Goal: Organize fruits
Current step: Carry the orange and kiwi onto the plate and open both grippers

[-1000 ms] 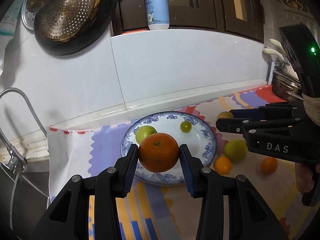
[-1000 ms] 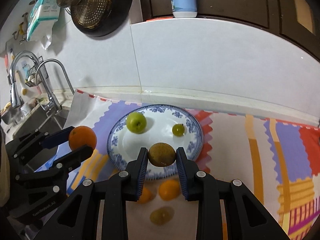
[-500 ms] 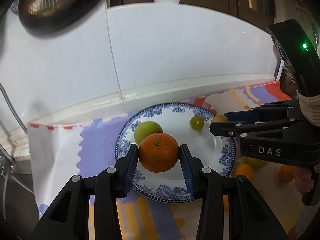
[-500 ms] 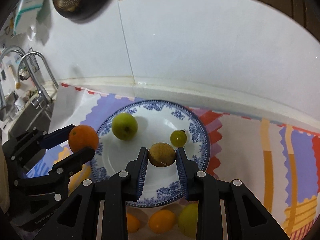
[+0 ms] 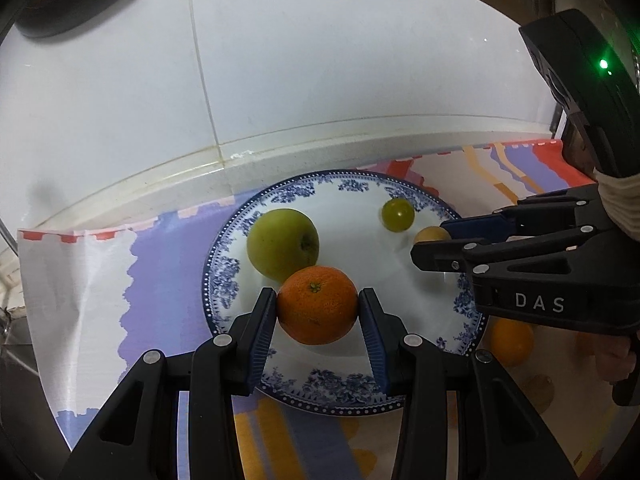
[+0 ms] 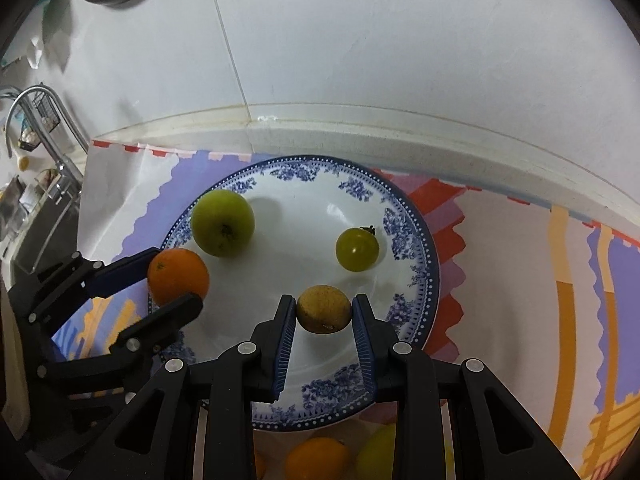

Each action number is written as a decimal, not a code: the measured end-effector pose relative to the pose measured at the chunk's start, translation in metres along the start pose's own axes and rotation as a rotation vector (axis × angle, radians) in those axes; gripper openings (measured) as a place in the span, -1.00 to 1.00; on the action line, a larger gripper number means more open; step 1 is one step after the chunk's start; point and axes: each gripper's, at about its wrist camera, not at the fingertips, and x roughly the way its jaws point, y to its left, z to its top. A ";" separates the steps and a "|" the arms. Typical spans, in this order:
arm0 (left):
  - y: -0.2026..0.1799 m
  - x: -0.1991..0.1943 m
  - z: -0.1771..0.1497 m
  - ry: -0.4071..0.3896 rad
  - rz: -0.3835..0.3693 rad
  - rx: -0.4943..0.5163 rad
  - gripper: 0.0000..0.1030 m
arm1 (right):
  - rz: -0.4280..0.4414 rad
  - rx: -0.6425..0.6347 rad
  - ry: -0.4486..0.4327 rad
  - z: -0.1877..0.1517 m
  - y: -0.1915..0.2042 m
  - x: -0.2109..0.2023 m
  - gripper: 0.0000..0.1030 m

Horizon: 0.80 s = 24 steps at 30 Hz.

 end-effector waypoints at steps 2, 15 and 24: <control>0.000 0.003 0.000 0.007 -0.002 -0.001 -0.18 | -0.002 0.003 0.001 0.000 0.000 0.001 -0.41; 0.003 -0.031 0.000 -0.057 0.040 -0.027 0.00 | -0.035 0.004 -0.054 -0.006 0.001 -0.024 -0.23; -0.004 -0.085 -0.005 -0.147 0.054 -0.056 0.20 | -0.053 0.002 -0.159 -0.019 0.011 -0.075 -0.22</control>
